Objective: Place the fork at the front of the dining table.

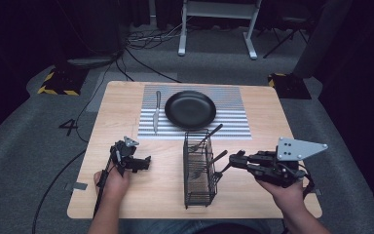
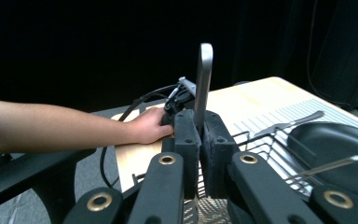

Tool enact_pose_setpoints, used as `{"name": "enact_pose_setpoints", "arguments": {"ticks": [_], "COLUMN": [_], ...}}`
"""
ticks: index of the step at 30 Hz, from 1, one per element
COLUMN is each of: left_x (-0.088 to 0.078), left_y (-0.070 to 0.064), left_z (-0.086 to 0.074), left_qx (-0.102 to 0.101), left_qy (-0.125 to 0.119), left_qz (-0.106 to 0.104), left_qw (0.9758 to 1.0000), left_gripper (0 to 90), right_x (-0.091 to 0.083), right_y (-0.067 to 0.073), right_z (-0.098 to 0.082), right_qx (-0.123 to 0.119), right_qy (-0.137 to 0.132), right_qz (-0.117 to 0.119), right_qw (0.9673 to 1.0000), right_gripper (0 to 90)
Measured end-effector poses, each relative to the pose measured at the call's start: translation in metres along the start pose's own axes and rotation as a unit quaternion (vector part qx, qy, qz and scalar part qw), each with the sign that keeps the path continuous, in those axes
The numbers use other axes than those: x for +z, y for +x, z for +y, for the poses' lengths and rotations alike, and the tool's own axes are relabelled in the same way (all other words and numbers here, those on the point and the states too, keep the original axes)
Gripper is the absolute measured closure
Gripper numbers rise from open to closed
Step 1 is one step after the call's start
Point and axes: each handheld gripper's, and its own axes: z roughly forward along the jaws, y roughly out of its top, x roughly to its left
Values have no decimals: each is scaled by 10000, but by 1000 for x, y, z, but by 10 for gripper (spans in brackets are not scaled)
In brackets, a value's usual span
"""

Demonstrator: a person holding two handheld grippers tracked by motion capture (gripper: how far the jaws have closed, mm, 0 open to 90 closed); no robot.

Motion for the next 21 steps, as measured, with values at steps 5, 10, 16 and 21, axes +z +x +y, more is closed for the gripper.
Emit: {"name": "enact_pose_setpoints", "arguments": {"ticks": [5, 10, 16, 21], "left_x": [0, 0, 0, 0], "left_y": [0, 0, 0, 0], "left_z": [0, 0, 0, 0], "left_qx": [13, 12, 11, 12], "left_qy": [5, 4, 7, 4], "left_qz": [1, 2, 1, 1], "left_qw": [10000, 10000, 10000, 10000], "left_gripper": [1, 1, 1, 1], "right_x": [-13, -30, -38, -41], "right_y": [-6, -16, -29, -43], "right_z": [3, 6, 9, 7], "right_qx": [74, 112, 64, 123], "right_qy": [-100, -159, -15, 98], "right_qz": [-115, -270, -526, -735], "right_qw": [9999, 9994, 9986, 9972], "right_gripper": [857, 858, 857, 858]}}
